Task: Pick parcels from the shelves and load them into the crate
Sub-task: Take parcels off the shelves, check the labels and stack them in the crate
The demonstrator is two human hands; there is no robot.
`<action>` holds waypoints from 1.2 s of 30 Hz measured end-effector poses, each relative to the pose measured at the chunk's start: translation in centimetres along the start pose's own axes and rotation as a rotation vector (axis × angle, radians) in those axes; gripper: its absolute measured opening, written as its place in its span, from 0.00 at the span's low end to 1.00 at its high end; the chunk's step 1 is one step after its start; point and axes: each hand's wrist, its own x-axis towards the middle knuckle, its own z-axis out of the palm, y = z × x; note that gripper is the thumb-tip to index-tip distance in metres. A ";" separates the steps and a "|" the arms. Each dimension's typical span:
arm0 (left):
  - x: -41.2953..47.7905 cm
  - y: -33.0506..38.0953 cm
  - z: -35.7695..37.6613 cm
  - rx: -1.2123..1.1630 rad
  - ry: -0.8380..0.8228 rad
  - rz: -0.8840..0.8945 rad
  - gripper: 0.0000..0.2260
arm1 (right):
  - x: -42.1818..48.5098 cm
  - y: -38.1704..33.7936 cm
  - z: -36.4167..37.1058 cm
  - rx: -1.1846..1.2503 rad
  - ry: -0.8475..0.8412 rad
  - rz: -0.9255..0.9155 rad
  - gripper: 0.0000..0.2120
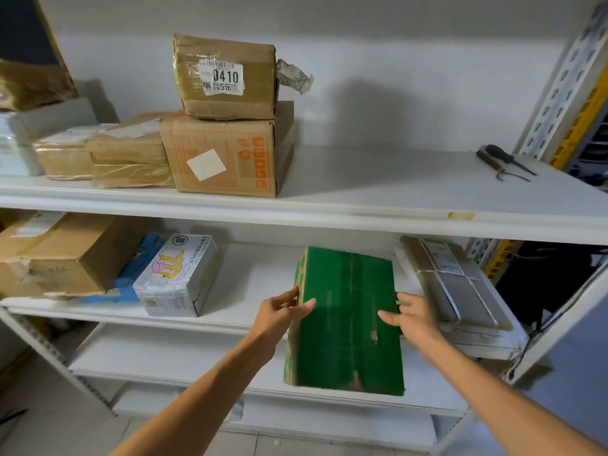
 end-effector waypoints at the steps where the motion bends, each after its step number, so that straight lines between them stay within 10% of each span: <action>1: 0.0 0.3 0.1 0.011 -0.041 -0.018 0.25 | -0.1 -0.1 0.0 0.013 0.036 0.015 0.31; 5: 0.3 0.4 -0.1 0.041 -0.066 -0.108 0.20 | -0.3 -2.5 -0.2 0.009 0.192 0.078 0.27; 10: 0.6 1.0 -0.6 -0.052 -0.086 -0.185 0.14 | -0.4 -5.3 -1.4 0.037 -0.022 0.076 0.19; 24: 0.8 2.8 1.0 -0.042 -0.136 0.103 0.23 | 0.3 -3.0 -1.0 0.037 -0.074 0.249 0.13; 36: 2.6 1.2 -3.4 -0.125 -0.102 -0.113 0.22 | -1.6 -4.3 0.7 0.256 -0.253 0.003 0.30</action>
